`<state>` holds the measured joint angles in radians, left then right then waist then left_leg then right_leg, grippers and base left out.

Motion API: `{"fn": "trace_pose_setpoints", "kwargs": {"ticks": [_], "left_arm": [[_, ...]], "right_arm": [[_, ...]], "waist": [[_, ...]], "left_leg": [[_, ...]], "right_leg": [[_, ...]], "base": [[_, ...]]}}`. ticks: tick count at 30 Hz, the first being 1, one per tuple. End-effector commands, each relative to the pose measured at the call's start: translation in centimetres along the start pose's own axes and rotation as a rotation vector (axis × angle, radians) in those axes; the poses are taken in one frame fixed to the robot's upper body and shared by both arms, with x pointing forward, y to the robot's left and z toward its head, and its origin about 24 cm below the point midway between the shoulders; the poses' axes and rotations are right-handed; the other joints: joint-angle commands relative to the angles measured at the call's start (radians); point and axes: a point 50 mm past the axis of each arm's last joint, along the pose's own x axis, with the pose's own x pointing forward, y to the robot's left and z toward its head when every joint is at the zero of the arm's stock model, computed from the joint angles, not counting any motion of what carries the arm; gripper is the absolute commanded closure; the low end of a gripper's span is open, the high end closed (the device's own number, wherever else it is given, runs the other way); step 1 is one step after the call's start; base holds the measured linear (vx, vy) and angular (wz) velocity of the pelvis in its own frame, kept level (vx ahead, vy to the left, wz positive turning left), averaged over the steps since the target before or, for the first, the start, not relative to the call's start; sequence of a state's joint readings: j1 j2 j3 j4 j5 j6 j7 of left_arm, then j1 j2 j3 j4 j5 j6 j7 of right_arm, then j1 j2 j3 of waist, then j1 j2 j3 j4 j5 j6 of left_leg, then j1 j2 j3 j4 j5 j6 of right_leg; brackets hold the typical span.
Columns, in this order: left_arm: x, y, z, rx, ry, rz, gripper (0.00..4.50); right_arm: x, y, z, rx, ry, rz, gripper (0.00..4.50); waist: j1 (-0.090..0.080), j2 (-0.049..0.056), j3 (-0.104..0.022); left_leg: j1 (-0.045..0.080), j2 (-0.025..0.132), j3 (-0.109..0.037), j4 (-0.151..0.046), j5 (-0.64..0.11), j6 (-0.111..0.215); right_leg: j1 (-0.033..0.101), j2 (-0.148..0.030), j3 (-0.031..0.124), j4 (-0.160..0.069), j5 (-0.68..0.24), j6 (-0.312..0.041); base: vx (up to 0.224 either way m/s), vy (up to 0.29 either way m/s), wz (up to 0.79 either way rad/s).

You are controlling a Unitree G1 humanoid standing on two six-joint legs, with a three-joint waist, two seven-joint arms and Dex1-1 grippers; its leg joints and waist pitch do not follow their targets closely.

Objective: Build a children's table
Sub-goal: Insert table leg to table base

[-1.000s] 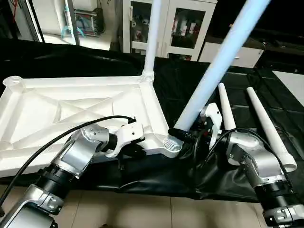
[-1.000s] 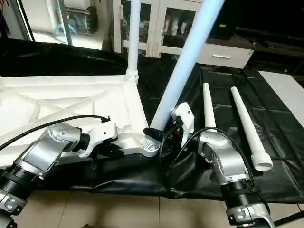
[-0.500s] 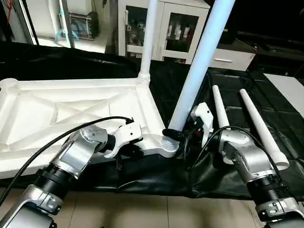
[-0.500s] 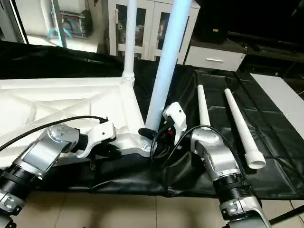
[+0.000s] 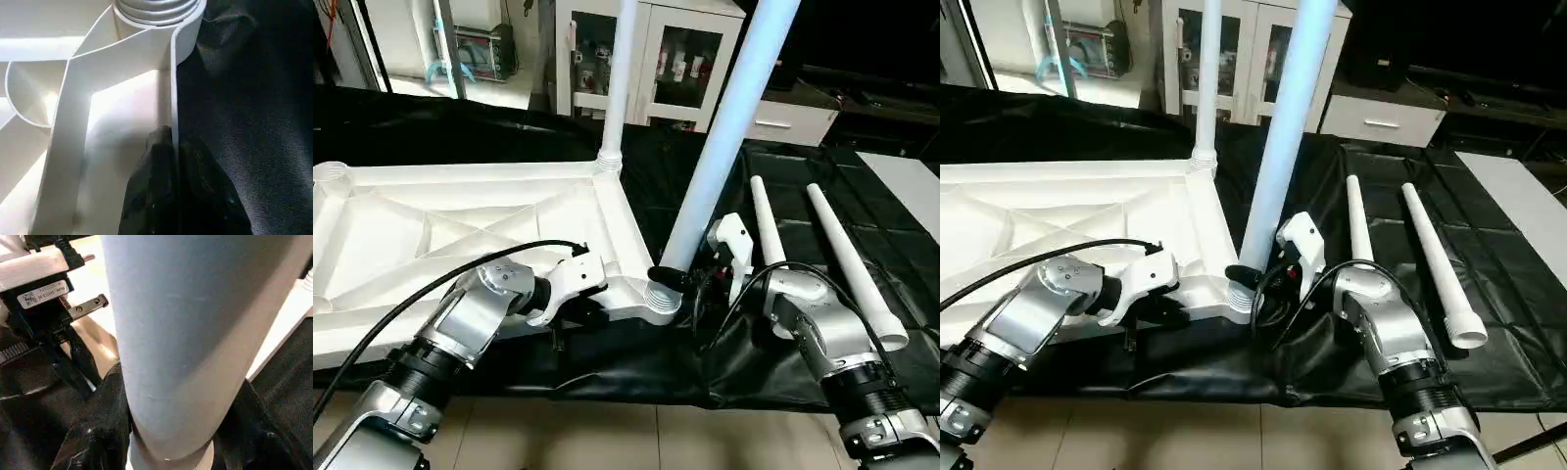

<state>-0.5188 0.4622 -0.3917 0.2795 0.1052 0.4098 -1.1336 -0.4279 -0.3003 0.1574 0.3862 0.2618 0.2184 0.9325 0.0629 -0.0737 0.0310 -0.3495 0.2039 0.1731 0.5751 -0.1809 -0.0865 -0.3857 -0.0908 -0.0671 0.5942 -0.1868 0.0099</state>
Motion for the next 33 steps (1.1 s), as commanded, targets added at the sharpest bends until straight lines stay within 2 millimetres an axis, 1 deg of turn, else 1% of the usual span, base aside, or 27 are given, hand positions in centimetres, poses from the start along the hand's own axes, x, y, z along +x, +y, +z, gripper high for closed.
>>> {"fn": "trace_pose_setpoints", "kwargs": {"ticks": [1,3,4,5,6,8,9,10,11,12,13,14,15,16,17,18,19,22,23,24,25,26,27,28,29,32,33], "left_arm": [[-0.3,0.5,1.8,0.015,-0.092,0.057,4.50],[-0.2,0.9,2.3,-0.027,-0.134,0.100,4.50],[-0.1,1.1,2.7,-0.048,-0.157,0.124,4.50],[0.0,1.5,3.2,-0.075,-0.184,0.164,4.50],[0.1,1.8,3.7,-0.093,-0.199,0.192,4.50],[0.3,2.7,4.7,-0.118,-0.210,0.270,4.50],[0.4,3.1,5.2,-0.130,-0.209,0.311,4.50],[0.4,3.3,5.4,-0.136,-0.209,0.325,4.50],[0.5,3.4,5.5,-0.141,-0.208,0.338,4.50],[0.7,4.2,6.6,-0.173,-0.202,0.410,4.50],[0.9,4.4,7.0,-0.179,-0.201,0.433,4.50],[1.3,4.7,8.2,-0.187,-0.212,0.473,4.50],[1.4,4.7,8.6,-0.188,-0.218,0.480,4.50],[1.9,4.7,10.0,-0.192,-0.246,0.496,4.50],[2.0,4.7,10.3,-0.196,-0.252,0.500,4.50],[2.1,4.8,10.7,-0.196,-0.258,0.513,4.50],[2.2,4.8,10.9,-0.193,-0.261,0.523,4.50],[2.3,4.9,11.2,-0.196,-0.267,0.533,4.50],[2.3,4.8,11.3,-0.198,-0.271,0.533,4.50],[2.3,4.8,11.2,-0.203,-0.271,0.534,4.50],[2.3,4.9,11.1,-0.209,-0.266,0.535,4.50],[2.3,5.0,10.9,-0.216,-0.258,0.539,4.50],[2.3,5.1,10.8,-0.217,-0.255,0.541,4.50],[2.2,5.1,10.7,-0.219,-0.250,0.542,4.50],[2.2,5.1,10.5,-0.222,-0.245,0.541,4.50],[2.1,5.2,10.2,-0.226,-0.238,0.537,4.50],[2.1,5.2,10.1,-0.226,-0.238,0.536,4.50]], "right_arm": [[-0.9,0.2,-5.8,0.148,0.208,-0.114,2.64],[-0.6,-0.5,-5.8,0.148,0.198,-0.228,2.64],[-0.4,-1.1,-5.9,0.145,0.201,-0.310,2.64],[-0.2,-1.8,-5.9,0.154,0.200,-0.426,2.64],[-0.1,-2.3,-5.9,0.163,0.198,-0.516,2.64],[0.1,-3.4,-5.9,0.186,0.197,-0.707,2.64],[0.3,-3.7,-5.8,0.196,0.197,-0.772,2.64],[0.4,-3.8,-5.7,0.197,0.196,-0.789,2.64],[0.5,-3.9,-5.6,0.198,0.195,-0.805,2.64],[1.3,-4.1,-5.1,0.211,0.187,-0.869,2.64],[1.6,-4.1,-4.9,0.208,0.188,-0.888,2.64],[2.5,-4.1,-4.5,0.204,0.192,-0.926,2.64],[2.7,-4.1,-4.5,0.203,0.193,-0.935,2.64],[3.6,-3.9,-4.0,0.194,0.195,-0.953,2.64],[4.0,-3.9,-3.8,0.192,0.196,-0.964,2.64],[4.3,-3.8,-3.6,0.184,0.195,-0.971,2.64],[4.5,-3.8,-3.5,0.182,0.191,-0.974,2.64],[4.6,-3.8,-3.4,0.191,0.186,-0.977,2.64],[4.7,-3.8,-3.3,0.186,0.183,-0.974,2.64],[4.8,-3.8,-3.2,0.190,0.179,-0.972,2.64],[4.9,-3.8,-3.2,0.193,0.174,-0.973,2.64],[5.1,-3.8,-3.1,0.203,0.162,-0.974,2.64],[5.1,-3.8,-3.1,0.208,0.157,-0.973,2.64],[5.2,-3.8,-3.0,0.214,0.144,-0.966,2.64],[5.5,-3.7,-2.7,0.229,0.117,-0.938,2.64],[5.9,-3.6,-2.0,0.208,0.074,-0.878,2.64],[5.9,-3.6,-1.9,0.204,0.069,-0.870,2.64]], "waist": [[-0.002,0.023,-0.027],[-0.006,0.021,-0.026],[-0.008,0.022,-0.026],[-0.018,0.023,-0.025],[-0.021,0.019,-0.024],[-0.030,0.020,-0.030],[-0.033,0.023,-0.034],[-0.031,0.026,-0.036],[-0.027,0.026,-0.038],[-0.026,0.027,-0.038],[-0.027,0.025,-0.038],[-0.024,0.026,-0.040],[-0.024,0.026,-0.040],[-0.021,0.026,-0.043],[-0.015,0.023,-0.047],[-0.016,0.019,-0.048],[-0.013,0.020,-0.051],[-0.007,0.022,-0.060],[0.000,0.019,-0.066],[0.002,0.016,-0.064],[0.004,0.016,-0.062],[0.005,0.018,-0.060],[0.004,0.018,-0.059],[0.004,0.019,-0.057],[0.004,0.023,-0.054],[0.001,0.022,-0.051],[0.000,0.022,-0.051]], "left_leg": [[0.012,0.030,-0.023,-0.093,-0.525,-0.046],[0.011,0.029,-0.026,-0.094,-0.538,-0.047],[0.011,0.029,-0.026,-0.094,-0.540,-0.050],[0.012,0.026,-0.030,-0.093,-0.557,-0.063],[0.011,0.024,-0.032,-0.094,-0.563,-0.064],[0.007,0.021,-0.035,-0.092,-0.541,-0.066],[-0.001,0.021,-0.036,-0.093,-0.506,-0.063],[0.000,0.022,-0.033,-0.093,-0.491,-0.061],[0.000,0.024,-0.024,-0.091,-0.449,-0.056],[-0.001,0.023,-0.020,-0.091,-0.437,-0.054],[0.004,0.022,-0.014,-0.089,-0.422,-0.052],[0.006,0.021,-0.009,-0.086,-0.405,-0.050],[0.002,0.020,-0.009,-0.085,-0.391,-0.049],[0.001,0.021,-0.010,-0.085,-0.372,-0.050],[-0.006,0.022,-0.007,-0.083,-0.309,-0.042],[-0.009,0.021,-0.004,-0.081,-0.291,-0.035],[-0.011,0.020,-0.003,-0.078,-0.255,-0.029],[-0.016,0.016,0.002,-0.066,-0.117,0.002],[-0.013,0.009,0.008,-0.052,0.005,0.040],[-0.014,0.007,0.010,-0.050,0.025,0.055],[-0.012,0.006,0.014,-0.049,0.015,0.078],[-0.011,0.011,0.014,-0.051,-0.020,0.087],[-0.012,0.013,0.014,-0.053,-0.040,0.087],[-0.011,0.015,0.014,-0.056,-0.066,0.081],[-0.007,0.019,0.012,-0.061,-0.124,0.056],[-0.007,0.022,0.009,-0.065,-0.172,0.024],[-0.008,0.021,0.009,-0.065,-0.178,0.021]], "right_leg": [[-0.002,-0.055,0.038,-0.100,-0.504,-0.120],[0.000,-0.056,0.034,-0.103,-0.547,-0.109],[-0.002,-0.057,0.034,-0.104,-0.559,-0.105],[-0.005,-0.056,0.028,-0.107,-0.599,-0.092],[-0.004,-0.056,0.025,-0.110,-0.616,-0.084],[0.002,-0.060,0.021,-0.111,-0.618,-0.076],[0.009,-0.060,0.022,-0.106,-0.573,-0.083],[0.007,-0.060,0.025,-0.106,-0.545,-0.090],[0.002,-0.054,0.031,-0.100,-0.423,-0.117],[0.002,-0.050,0.033,-0.096,-0.389,-0.125],[-0.004,-0.047,0.035,-0.092,-0.355,-0.139],[-0.004,-0.048,0.037,-0.090,-0.333,-0.147],[-0.002,-0.048,0.038,-0.088,-0.321,-0.150],[0.002,-0.047,0.037,-0.085,-0.302,-0.151],[0.011,-0.048,0.037,-0.076,-0.224,-0.159],[0.012,-0.046,0.037,-0.073,-0.203,-0.162],[0.015,-0.046,0.037,-0.067,-0.158,-0.170],[0.029,-0.042,0.038,-0.044,0.034,-0.201],[0.032,-0.036,0.039,-0.026,0.210,-0.233],[0.033,-0.034,0.039,-0.024,0.243,-0.244],[0.031,-0.037,0.040,-0.024,0.250,-0.258],[0.031,-0.042,0.040,-0.027,0.199,-0.266],[0.032,-0.043,0.039,-0.029,0.165,-0.267],[0.031,-0.044,0.039,-0.034,0.124,-0.264],[0.029,-0.043,0.038,-0.040,0.031,-0.249],[0.026,-0.042,0.039,-0.046,-0.038,-0.226],[0.026,-0.042,0.039,-0.046,-0.042,-0.224]], "base": [[0.000,0.000,0.00],[0.000,0.000,0.00],[0.000,0.000,0.00],[0.000,0.000,0.00],[0.000,0.000,0.00],[0.000,0.000,0.00],[0.000,0.000,0.00],[0.000,0.000,0.00],[0.000,0.000,0.00],[0.000,0.000,0.00],[0.000,0.000,0.00],[0.000,0.000,0.00],[0.000,0.000,0.00],[0.000,0.000,0.00],[0.000,0.000,0.00],[0.000,0.000,0.00],[0.068,-0.012,0.00],[0.075,-0.016,-0.02],[0.076,-0.017,-0.04],[0.066,-0.010,-0.01],[0.000,0.000,0.00],[0.000,0.000,0.00],[0.000,0.000,0.00],[0.000,0.000,0.00],[0.000,0.000,0.00],[0.000,0.000,0.00],[0.000,0.000,0.00]]}}
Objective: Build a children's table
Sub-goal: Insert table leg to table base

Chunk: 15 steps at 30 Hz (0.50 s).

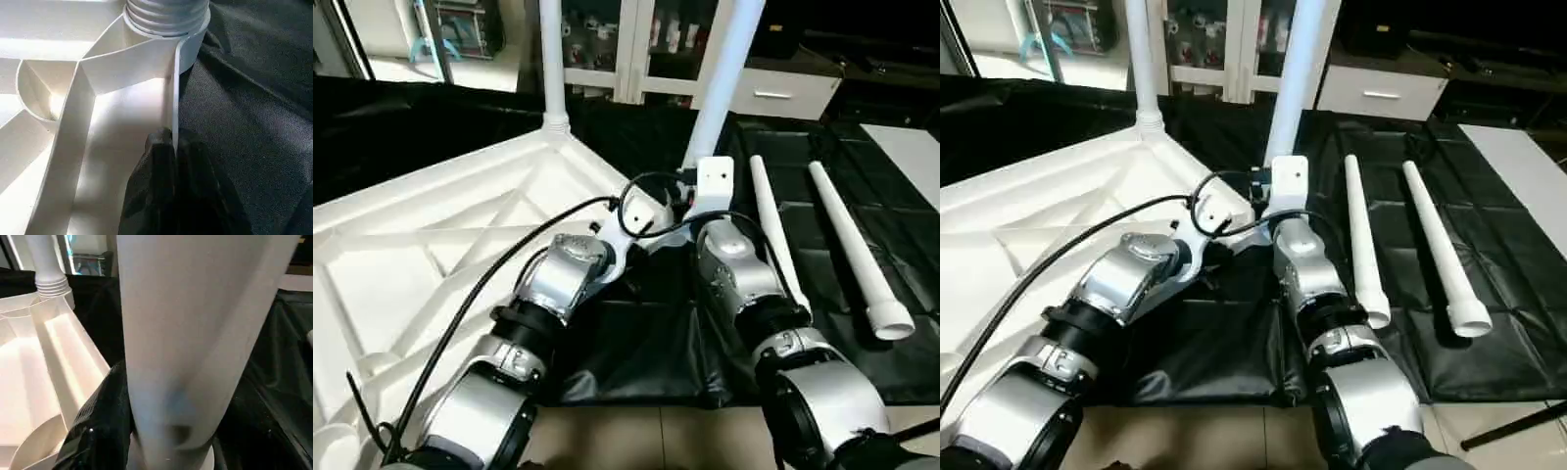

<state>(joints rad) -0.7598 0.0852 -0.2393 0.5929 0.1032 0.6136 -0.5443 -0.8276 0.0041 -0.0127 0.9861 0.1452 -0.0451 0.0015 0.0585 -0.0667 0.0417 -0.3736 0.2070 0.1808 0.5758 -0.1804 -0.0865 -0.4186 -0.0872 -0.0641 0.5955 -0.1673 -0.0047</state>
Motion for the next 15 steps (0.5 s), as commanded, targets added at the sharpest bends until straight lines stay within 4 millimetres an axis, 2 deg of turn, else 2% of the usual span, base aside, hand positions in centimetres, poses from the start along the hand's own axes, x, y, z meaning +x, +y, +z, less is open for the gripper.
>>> {"fn": "trace_pose_setpoints", "kwargs": {"ticks": [1,2,5,6,7,8,11,12,15], "left_arm": [[-1.7,1.4,4.6,0.061,-0.161,0.065,4.50],[-1.7,1.4,4.5,0.061,-0.159,0.065,4.50],[-1.8,1.6,4.4,0.059,-0.155,0.068,4.50],[-1.8,1.6,4.4,0.059,-0.155,0.068,4.50],[-1.8,1.7,4.4,0.057,-0.154,0.070,4.50],[-1.8,1.8,4.4,0.057,-0.153,0.070,4.50],[-1.9,1.9,4.4,0.059,-0.154,0.066,4.50],[-1.9,2.0,4.3,0.061,-0.153,0.063,4.50],[-1.9,2.1,4.3,0.063,-0.152,0.061,4.50]], "right_arm": [[-1.4,-1.0,-5.3,-0.008,0.210,-0.005,2.64],[-1.3,-1.1,-5.1,-0.010,0.201,-0.002,2.29],[-1.2,-1.3,-4.5,-0.004,0.175,0.013,2.08],[-1.1,-1.4,-4.4,-0.002,0.172,0.015,1.87],[-1.1,-1.6,-4.0,0.007,0.152,0.029,1.87],[-1.0,-1.7,-3.8,0.008,0.148,0.034,1.79],[-1.0,-2.1,-3.5,0.011,0.135,0.049,1.57],[-1.1,-2.4,-3.3,0.005,0.124,0.057,1.38],[-1.1,-2.6,-2.9,-0.003,0.108,0.075,1.28]], "waist": [[0.005,0.015,-0.062],[0.004,0.014,-0.064],[0.004,0.012,-0.066],[0.005,0.013,-0.066],[0.006,0.016,-0.067],[0.006,0.010,-0.070],[0.007,0.018,-0.068],[0.008,0.018,-0.068],[0.012,0.019,-0.069]], "left_leg": [[0.017,0.019,0.001,-0.065,-0.179,0.017],[0.015,0.017,0.000,-0.064,-0.160,0.017],[0.014,0.015,0.002,-0.060,-0.127,0.032],[0.015,0.015,0.003,-0.059,-0.116,0.038],[0.015,0.015,0.003,-0.058,-0.111,0.042],[0.013,0.014,0.003,-0.055,-0.091,0.055],[0.014,0.015,0.003,-0.054,-0.075,0.068],[0.015,0.015,0.004,-0.053,-0.067,0.072],[0.015,0.014,0.005,-0.050,-0.044,0.087]], "right_leg": [[0.059,-0.046,0.036,-0.047,-0.061,-0.207],[0.061,-0.045,0.036,-0.044,-0.033,-0.209],[0.062,-0.044,0.036,-0.039,0.014,-0.221],[0.063,-0.044,0.036,-0.038,0.025,-0.230],[0.063,-0.045,0.037,-0.037,0.034,-0.236],[0.067,-0.044,0.036,-0.032,0.059,-0.246],[0.066,-0.045,0.036,-0.031,0.071,-0.259],[0.066,-0.044,0.036,-0.030,0.086,-0.266],[0.068,-0.045,0.036,-0.027,0.116,-0.282]], "base": [[0.000,0.000,0.00],[0.000,0.000,0.00],[0.000,0.000,0.00],[0.000,0.000,0.00],[0.000,0.000,0.00],[0.000,0.000,0.00],[0.000,0.000,0.00],[0.000,0.000,0.00],[0.000,0.000,0.00]]}}
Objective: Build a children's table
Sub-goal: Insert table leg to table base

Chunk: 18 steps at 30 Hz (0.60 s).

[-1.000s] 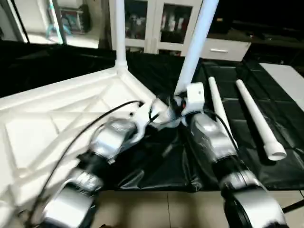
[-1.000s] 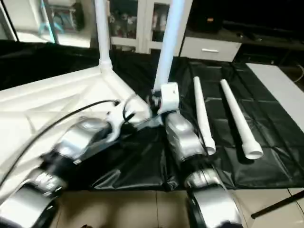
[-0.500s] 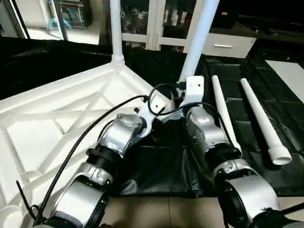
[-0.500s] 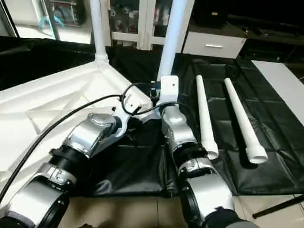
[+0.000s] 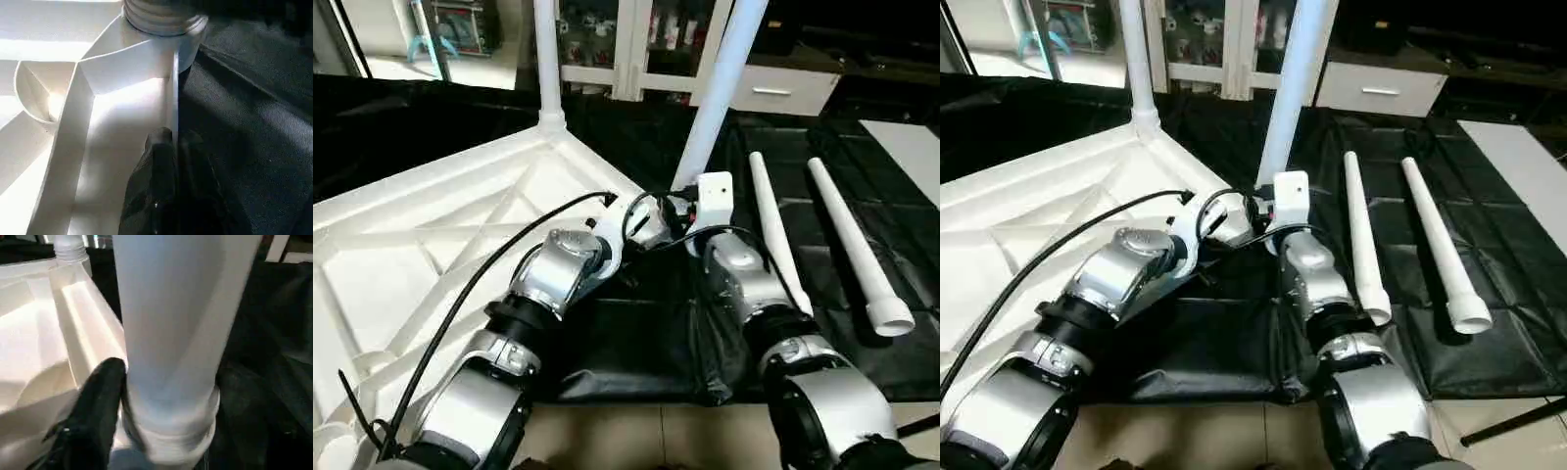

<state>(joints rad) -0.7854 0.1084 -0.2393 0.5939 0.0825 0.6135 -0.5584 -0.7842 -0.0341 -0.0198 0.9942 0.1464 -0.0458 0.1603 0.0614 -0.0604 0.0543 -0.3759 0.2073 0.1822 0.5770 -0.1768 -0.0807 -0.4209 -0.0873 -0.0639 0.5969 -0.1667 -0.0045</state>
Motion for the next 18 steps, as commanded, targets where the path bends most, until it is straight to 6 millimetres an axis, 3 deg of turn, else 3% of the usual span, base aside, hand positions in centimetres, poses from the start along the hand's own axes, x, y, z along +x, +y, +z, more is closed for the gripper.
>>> {"fn": "trace_pose_setpoints", "kwargs": {"ticks": [1,3,4,9,10,12,14,18], "left_arm": [[-1.4,1.5,3.6,0.058,-0.135,0.060,4.50],[-1.5,1.6,3.6,0.062,-0.134,0.055,4.50],[-1.5,1.6,3.6,0.065,-0.133,0.053,4.50],[-1.4,1.7,3.3,0.087,-0.126,0.021,4.50],[-1.4,1.7,3.0,0.096,-0.122,0.009,4.50],[-1.4,1.7,2.5,0.111,-0.116,-0.015,4.50],[-1.6,1.6,1.9,0.134,-0.110,-0.050,4.50],[-1.8,1.2,1.2,0.182,-0.111,-0.118,4.50]], "right_arm": [[-0.6,-1.4,-1.3,0.005,0.058,-0.027,1.17],[-0.9,-1.6,-0.8,0.002,0.029,0.004,0.91],[-0.9,-1.7,-0.7,0.002,0.020,0.016,0.91],[-2.0,-2.3,0.4,0.007,-0.037,0.064,0.48],[-2.4,-2.6,0.8,0.006,-0.056,0.076,0.36],[-3.4,-3.5,1.5,0.003,-0.085,0.089,0.22],[-4.4,-4.3,2.1,-0.014,-0.107,0.109,0.18],[-5.7,-4.6,2.6,-0.047,-0.109,0.206,0.04]], "waist": [[0.009,0.012,-0.082],[0.011,0.014,-0.082],[0.012,0.020,-0.081],[0.016,0.016,-0.085],[0.016,0.022,-0.086],[0.023,0.020,-0.083],[0.032,0.021,-0.080],[0.037,0.024,-0.074]], "left_leg": [[0.016,0.013,0.003,-0.049,-0.036,0.088],[0.017,0.013,0.004,-0.047,-0.025,0.099],[0.015,0.013,0.003,-0.047,-0.022,0.102],[0.011,0.010,0.001,-0.040,0.030,0.127],[0.010,0.010,0.001,-0.038,0.032,0.127],[0.012,0.011,0.002,-0.036,0.022,0.136],[0.013,0.013,0.002,-0.037,-0.007,0.130],[0.015,0.016,0.002,-0.045,-0.114,0.081]], "right_leg": [[0.072,-0.046,0.036,-0.026,0.129,-0.289],[0.071,-0.045,0.036,-0.026,0.141,-0.298],[0.073,-0.045,0.036,-0.025,0.145,-0.300],[0.077,-0.043,0.035,-0.019,0.194,-0.308],[0.075,-0.044,0.036,-0.017,0.196,-0.311],[0.072,-0.041,0.036,-0.019,0.188,-0.305],[0.071,-0.041,0.037,-0.022,0.151,-0.295],[0.067,-0.043,0.038,-0.035,0.027,-0.270]], "base": [[0.000,0.000,0.00],[0.000,0.000,0.00],[0.000,0.000,0.00],[0.000,0.000,0.00],[0.000,0.000,0.00],[0.000,0.000,0.00],[0.000,0.000,0.00],[0.000,0.000,0.00]]}}
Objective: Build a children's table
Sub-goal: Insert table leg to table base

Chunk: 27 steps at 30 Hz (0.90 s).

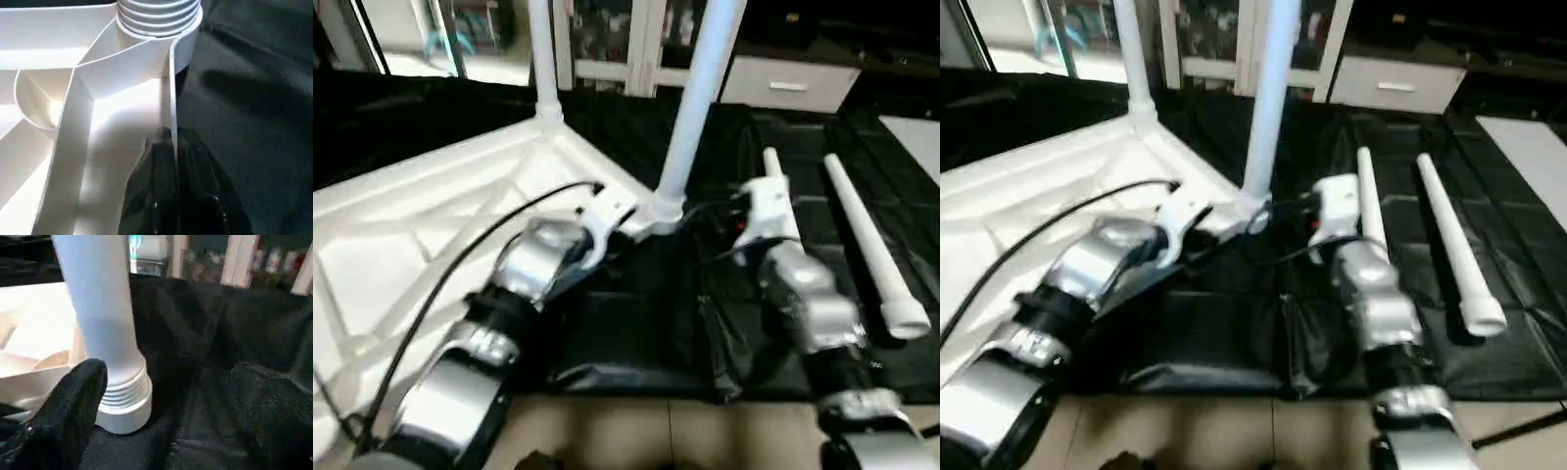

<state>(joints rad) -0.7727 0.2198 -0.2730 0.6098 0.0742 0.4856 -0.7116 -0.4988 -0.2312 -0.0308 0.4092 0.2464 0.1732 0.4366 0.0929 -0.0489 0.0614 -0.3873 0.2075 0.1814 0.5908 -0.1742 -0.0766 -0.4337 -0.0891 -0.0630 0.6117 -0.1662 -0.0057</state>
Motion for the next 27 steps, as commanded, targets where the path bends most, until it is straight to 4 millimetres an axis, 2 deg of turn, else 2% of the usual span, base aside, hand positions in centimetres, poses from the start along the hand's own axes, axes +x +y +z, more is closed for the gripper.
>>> {"fn": "trace_pose_setpoints", "kwargs": {"ticks": [1,2,3,5,8,11,12,13,14,15,20,24,25,27], "left_arm": [[-0.4,-0.9,1.7,0.117,-0.090,-0.089,4.50],[-0.4,-1.1,1.4,0.121,-0.084,-0.108,4.50],[-0.5,-1.4,0.8,0.143,-0.077,-0.140,4.50],[-0.7,-1.7,0.1,0.162,-0.067,-0.178,4.50],[-1.1,-2.2,-0.8,0.177,-0.071,-0.261,4.50],[-1.5,-2.8,-1.3,0.192,-0.080,-0.330,4.50],[-1.7,-3.2,-1.6,0.229,-0.093,-0.375,4.50],[-1.8,-3.4,-1.8,0.237,-0.095,-0.396,4.50],[-1.9,-3.5,-2.0,0.238,-0.095,-0.415,4.50],[-2.0,-3.8,-2.1,0.249,-0.097,-0.438,4.50],[-2.5,-4.6,-2.9,0.291,-0.073,-0.518,4.50],[-2.7,-4.9,-3.4,0.315,-0.057,-0.558,4.50],[-2.8,-5.0,-3.4,0.317,-0.056,-0.561,4.50],[-2.9,-5.1,-3.6,0.325,-0.049,-0.574,4.50]], "right_arm": [[-1.0,0.1,0.7,-0.029,-0.001,0.117,0.04],[-1.3,0.1,0.7,-0.044,0.001,0.150,0.04],[-1.9,0.3,0.8,-0.071,0.009,0.212,0.04],[-2.6,0.4,0.8,-0.098,0.030,0.281,0.04],[-3.7,0.5,0.8,-0.129,0.074,0.392,0.04],[-4.4,0.5,0.8,-0.144,0.111,0.456,0.04],[-4.9,0.5,0.7,-0.152,0.141,0.504,0.04],[-5.2,0.5,0.7,-0.154,0.156,0.528,0.04],[-5.4,0.5,0.7,-0.155,0.169,0.550,0.04],[-5.6,0.5,0.7,-0.156,0.177,0.566,0.04],[-6.2,0.6,0.5,-0.179,0.220,0.641,0.04],[-6.4,0.7,0.5,-0.183,0.235,0.690,0.04],[-6.5,0.7,0.4,-0.183,0.237,0.698,0.04],[-6.7,0.6,0.2,-0.188,0.258,0.731,0.04]], "waist": [[0.005,0.015,-0.080],[0.007,0.013,-0.080],[0.007,0.014,-0.078],[0.012,0.015,-0.077],[0.013,0.014,-0.076],[0.017,0.014,-0.069],[0.016,0.007,-0.069],[0.019,0.009,-0.070],[0.018,0.010,-0.071],[0.018,0.005,-0.069],[0.021,0.008,-0.068],[0.019,0.007,-0.066],[0.019,0.004,-0.067],[0.019,0.005,-0.068]], "left_leg": [[0.025,0.017,0.000,-0.062,-0.141,0.063],[0.026,0.019,0.000,-0.062,-0.150,0.060],[0.028,0.020,0.002,-0.063,-0.166,0.054],[0.027,0.021,-0.001,-0.065,-0.186,0.043],[0.029,0.022,0.000,-0.067,-0.204,0.032],[0.029,0.023,-0.002,-0.073,-0.238,0.023],[0.029,0.023,-0.002,-0.074,-0.249,0.021],[0.031,0.023,-0.003,-0.074,-0.256,0.017],[0.032,0.024,-0.004,-0.075,-0.256,0.016],[0.032,0.024,-0.002,-0.075,-0.255,0.017],[0.035,0.025,-0.003,-0.076,-0.272,0.013],[0.032,0.025,-0.005,-0.078,-0.287,0.008],[0.032,0.024,-0.005,-0.078,-0.287,0.008],[0.032,0.025,-0.006,-0.078,-0.280,0.010]], "right_leg": [[0.080,-0.042,0.036,-0.052,-0.003,-0.260],[0.081,-0.043,0.036,-0.053,-0.010,-0.254],[0.074,-0.044,0.037,-0.056,-0.031,-0.253],[0.077,-0.044,0.037,-0.058,-0.067,-0.237],[0.073,-0.046,0.038,-0.062,-0.100,-0.229],[0.072,-0.049,0.038,-0.070,-0.173,-0.208],[0.072,-0.049,0.038,-0.072,-0.193,-0.202],[0.074,-0.051,0.039,-0.073,-0.222,-0.190],[0.073,-0.052,0.039,-0.073,-0.224,-0.188],[0.070,-0.051,0.040,-0.075,-0.230,-0.184],[0.064,-0.053,0.040,-0.080,-0.290,-0.172],[0.065,-0.054,0.039,-0.083,-0.331,-0.157],[0.065,-0.053,0.039,-0.083,-0.327,-0.156],[0.065,-0.053,0.039,-0.081,-0.318,-0.159]], "base": [[0.000,0.000,0.00],[0.000,0.000,0.00],[0.000,0.000,0.00],[0.000,0.000,0.00],[0.000,0.000,0.00],[0.000,0.000,0.00],[0.000,0.000,0.00],[0.000,0.000,0.00],[0.000,0.000,0.00],[0.000,0.000,0.00],[0.000,0.000,0.00],[0.000,0.000,0.00],[0.000,0.000,0.00],[0.000,0.000,0.00]]}}
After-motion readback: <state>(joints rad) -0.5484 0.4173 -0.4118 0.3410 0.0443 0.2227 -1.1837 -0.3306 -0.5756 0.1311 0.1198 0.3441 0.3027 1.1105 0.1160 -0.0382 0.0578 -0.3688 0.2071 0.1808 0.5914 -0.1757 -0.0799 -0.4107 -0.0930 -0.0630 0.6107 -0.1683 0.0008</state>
